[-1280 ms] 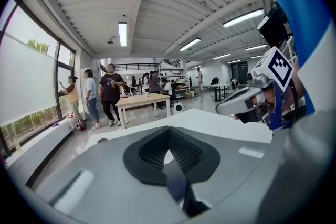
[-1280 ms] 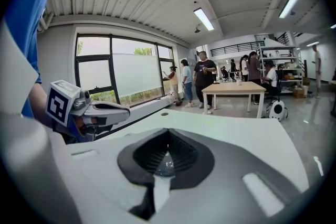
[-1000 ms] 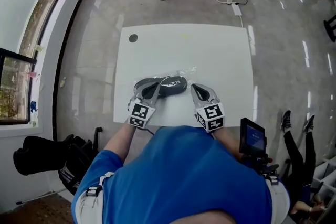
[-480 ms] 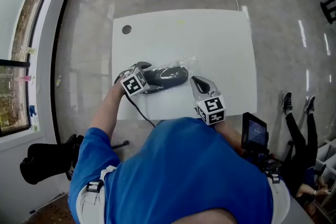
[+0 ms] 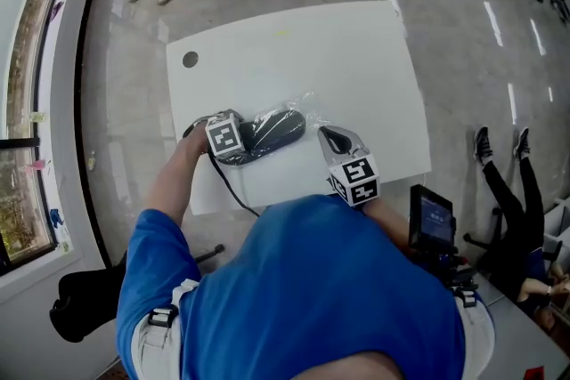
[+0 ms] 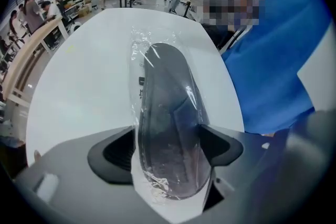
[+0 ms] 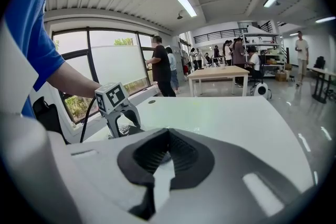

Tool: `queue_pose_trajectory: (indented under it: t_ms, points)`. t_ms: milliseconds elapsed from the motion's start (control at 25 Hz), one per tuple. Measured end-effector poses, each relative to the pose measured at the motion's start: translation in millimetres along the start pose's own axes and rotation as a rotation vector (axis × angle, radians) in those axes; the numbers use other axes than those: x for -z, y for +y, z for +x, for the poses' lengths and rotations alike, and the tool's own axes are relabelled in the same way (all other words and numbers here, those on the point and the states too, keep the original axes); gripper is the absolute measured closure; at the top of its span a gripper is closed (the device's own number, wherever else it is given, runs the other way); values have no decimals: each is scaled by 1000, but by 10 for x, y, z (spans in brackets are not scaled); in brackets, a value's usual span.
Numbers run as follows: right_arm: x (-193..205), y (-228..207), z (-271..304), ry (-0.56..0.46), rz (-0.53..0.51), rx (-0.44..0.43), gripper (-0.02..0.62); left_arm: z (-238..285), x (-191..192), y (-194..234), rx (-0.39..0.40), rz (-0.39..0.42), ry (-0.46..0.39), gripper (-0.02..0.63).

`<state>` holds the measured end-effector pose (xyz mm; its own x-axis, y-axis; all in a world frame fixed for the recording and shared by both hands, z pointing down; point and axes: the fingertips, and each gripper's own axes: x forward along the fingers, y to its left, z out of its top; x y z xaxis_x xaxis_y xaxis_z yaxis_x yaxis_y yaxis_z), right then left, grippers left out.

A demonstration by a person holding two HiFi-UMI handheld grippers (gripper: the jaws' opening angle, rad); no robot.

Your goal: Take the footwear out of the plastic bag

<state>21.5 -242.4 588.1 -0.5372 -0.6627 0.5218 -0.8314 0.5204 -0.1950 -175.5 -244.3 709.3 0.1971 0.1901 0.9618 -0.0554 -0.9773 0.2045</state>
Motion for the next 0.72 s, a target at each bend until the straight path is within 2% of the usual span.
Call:
queue_pose_trajectory:
  t_ms: [80, 200, 360, 560, 720]
  points:
    - [59, -38, -29, 19, 4, 1, 592, -12, -47, -101, -15, 19, -3, 227]
    - [144, -92, -30, 42, -3, -6, 592, -45, -80, -158, -112, 50, -8, 234]
    - [234, -174, 44, 91, -50, -34, 592, -121, -111, -215, -304, 109, -3, 249]
    - [361, -99, 113, 144, -179, -107, 592, -232, -144, -373, -577, 200, 25, 267]
    - [451, 65, 136, 180, -298, -172, 592, -256, -164, -494, -721, 236, 30, 279]
